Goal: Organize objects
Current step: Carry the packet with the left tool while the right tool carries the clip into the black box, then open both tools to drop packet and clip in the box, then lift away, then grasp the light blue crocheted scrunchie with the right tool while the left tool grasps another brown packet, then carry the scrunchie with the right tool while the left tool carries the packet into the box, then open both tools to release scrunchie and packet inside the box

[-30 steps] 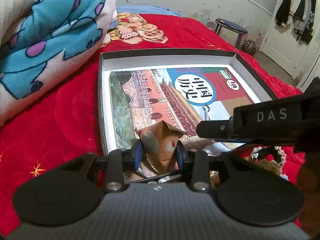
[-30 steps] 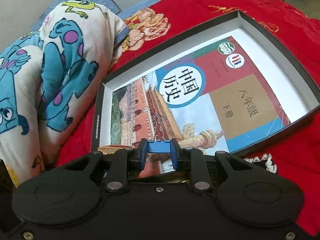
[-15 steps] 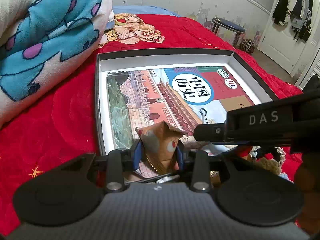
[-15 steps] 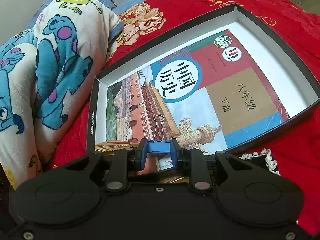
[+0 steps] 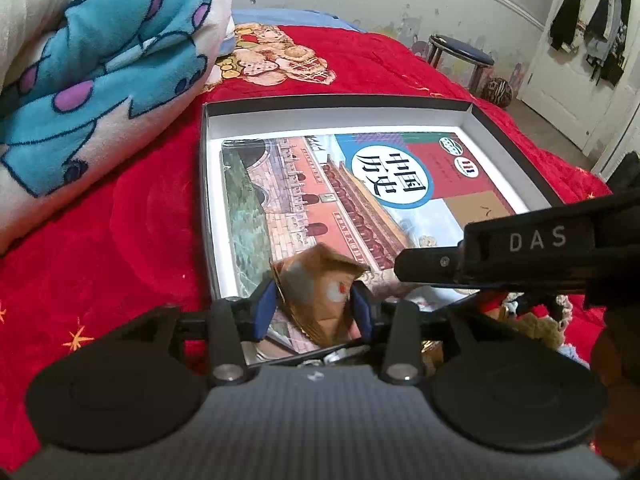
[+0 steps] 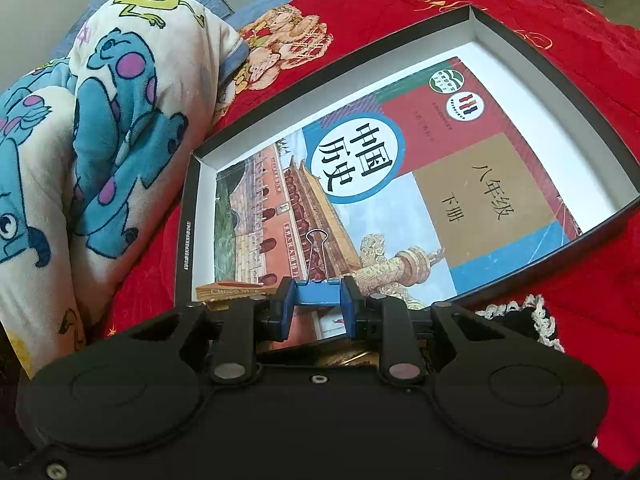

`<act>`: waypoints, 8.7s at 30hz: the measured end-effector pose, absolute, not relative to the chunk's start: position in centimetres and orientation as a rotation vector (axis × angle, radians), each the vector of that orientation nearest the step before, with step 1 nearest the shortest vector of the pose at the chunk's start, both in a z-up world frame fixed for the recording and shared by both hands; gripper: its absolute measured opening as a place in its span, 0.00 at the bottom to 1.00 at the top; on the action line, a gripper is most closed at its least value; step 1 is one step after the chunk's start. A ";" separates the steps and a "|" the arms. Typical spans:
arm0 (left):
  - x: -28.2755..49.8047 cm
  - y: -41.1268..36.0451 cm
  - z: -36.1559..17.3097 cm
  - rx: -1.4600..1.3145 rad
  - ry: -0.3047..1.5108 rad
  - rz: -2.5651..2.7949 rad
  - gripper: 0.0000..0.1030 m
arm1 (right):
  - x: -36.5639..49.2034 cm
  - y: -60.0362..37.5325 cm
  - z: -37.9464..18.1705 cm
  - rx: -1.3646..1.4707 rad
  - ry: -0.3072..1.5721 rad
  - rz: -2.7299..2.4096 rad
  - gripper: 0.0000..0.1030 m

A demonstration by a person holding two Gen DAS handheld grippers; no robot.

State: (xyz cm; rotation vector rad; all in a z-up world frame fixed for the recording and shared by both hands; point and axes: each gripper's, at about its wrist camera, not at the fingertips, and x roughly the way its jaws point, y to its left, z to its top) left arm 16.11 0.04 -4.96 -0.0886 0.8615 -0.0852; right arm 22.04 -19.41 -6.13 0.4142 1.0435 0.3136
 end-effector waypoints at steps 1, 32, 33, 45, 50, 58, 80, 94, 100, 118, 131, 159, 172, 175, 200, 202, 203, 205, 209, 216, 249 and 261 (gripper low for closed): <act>16.1 0.0 -4.9 -0.085 0.863 -0.082 0.59 | 22.0 -19.4 -6.1 0.412 1.044 0.313 0.23; 11.1 0.4 5.4 -0.163 0.646 -0.200 0.86 | 16.1 -26.1 5.6 0.427 0.763 0.304 0.64; 10.8 0.1 5.8 -0.158 0.637 -0.212 0.86 | 15.6 -26.4 6.2 0.420 0.749 0.296 0.69; 5.2 -3.8 11.0 -0.041 0.468 -0.339 0.87 | 7.5 -30.7 11.0 0.390 0.611 0.218 0.81; 2.9 -5.7 11.8 -0.004 0.442 -0.432 0.91 | 4.0 -31.7 10.9 0.368 0.583 0.170 0.84; 0.4 -8.9 6.9 0.039 0.537 -0.492 0.91 | 1.5 -32.5 8.4 0.429 0.603 0.099 0.84; 5.6 -8.5 -5.7 -0.031 0.743 -0.311 0.83 | 7.6 -29.7 -1.6 0.395 0.875 0.159 0.72; 5.9 -7.9 -7.7 -0.020 0.730 -0.209 0.42 | 9.2 -30.0 -7.2 0.524 1.043 0.010 0.60; 5.5 -8.0 -7.9 -0.004 0.706 -0.204 0.40 | 9.6 -29.8 -7.8 0.564 1.044 0.009 0.45; 4.5 -8.6 -7.9 0.056 0.659 -0.160 0.27 | 8.3 -27.2 -6.1 0.455 0.987 0.025 0.12; 1.2 -7.4 -5.6 0.041 0.618 -0.126 0.21 | 6.2 -29.7 -3.3 0.620 0.870 0.117 0.12; 0.8 -2.0 5.3 -0.144 0.498 -0.095 0.20 | 8.2 -26.9 8.0 0.564 0.747 0.269 0.12; 11.0 -4.0 5.8 -0.207 0.457 -0.092 0.20 | 16.2 -29.3 4.4 0.582 0.745 0.235 0.12; 12.9 -3.8 5.9 -0.237 0.455 -0.065 0.20 | 17.2 -29.4 3.1 0.593 0.733 0.200 0.12; 16.2 -8.4 -5.5 -0.167 0.643 -0.127 0.20 | 21.1 -28.4 -5.7 0.647 0.780 0.174 0.12; 16.4 -8.4 -5.5 -0.170 0.653 -0.134 0.21 | 21.0 -28.4 -5.6 0.634 0.789 0.155 0.12; 16.4 -8.5 -5.5 -0.164 0.657 -0.136 0.21 | 21.0 -28.4 -5.6 0.632 0.796 0.144 0.12; 16.4 -8.7 -5.5 -0.149 0.657 -0.131 0.21 | 20.9 -28.4 -5.6 0.626 0.805 0.123 0.12; 16.4 -8.9 -5.4 -0.140 0.663 -0.125 0.21 | 20.9 -28.8 -5.7 0.665 0.820 0.119 0.12; 16.5 -8.9 -5.5 -0.121 0.668 -0.132 0.21 | 21.0 -28.6 -5.6 0.632 0.860 0.084 0.13; 17.6 -7.7 -6.6 -0.203 0.692 -0.181 0.30 | 21.3 -26.5 -5.3 0.398 0.932 0.089 0.13; 17.6 -7.0 -5.4 -0.249 0.752 -0.202 0.57 | 21.1 -27.1 -5.0 0.443 0.939 0.125 0.17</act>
